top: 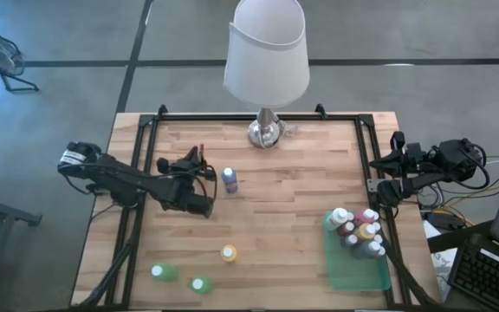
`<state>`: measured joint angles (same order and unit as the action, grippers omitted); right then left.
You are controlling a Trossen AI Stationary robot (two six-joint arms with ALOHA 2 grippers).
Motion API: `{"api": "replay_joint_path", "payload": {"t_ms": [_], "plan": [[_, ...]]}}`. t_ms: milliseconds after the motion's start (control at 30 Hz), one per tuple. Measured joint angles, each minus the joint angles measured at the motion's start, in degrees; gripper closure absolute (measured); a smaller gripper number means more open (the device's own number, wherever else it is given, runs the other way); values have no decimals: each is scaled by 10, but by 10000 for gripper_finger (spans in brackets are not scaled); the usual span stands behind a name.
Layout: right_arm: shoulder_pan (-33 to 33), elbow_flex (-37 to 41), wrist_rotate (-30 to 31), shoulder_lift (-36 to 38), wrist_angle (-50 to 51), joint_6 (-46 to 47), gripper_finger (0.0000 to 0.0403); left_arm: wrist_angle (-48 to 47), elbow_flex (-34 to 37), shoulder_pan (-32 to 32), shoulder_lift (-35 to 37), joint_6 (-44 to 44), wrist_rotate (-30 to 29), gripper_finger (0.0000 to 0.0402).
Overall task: Pick & Place Paint Supplies
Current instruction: Put the silver paint brush into the yellow cup
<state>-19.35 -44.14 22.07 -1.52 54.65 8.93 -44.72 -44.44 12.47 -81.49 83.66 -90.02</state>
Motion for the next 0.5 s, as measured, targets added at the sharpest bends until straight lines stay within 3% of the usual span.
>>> {"api": "replay_joint_path", "payload": {"t_ms": [200, 500], "plan": [[0, 0, 0, 0, 0, 0, 394, 21, 8, 0, 0, -5, 1, 390], [0, 0, 0, 0, 0, 0, 394, 105, 33, 0, 0, -80, -1, 390]]}}
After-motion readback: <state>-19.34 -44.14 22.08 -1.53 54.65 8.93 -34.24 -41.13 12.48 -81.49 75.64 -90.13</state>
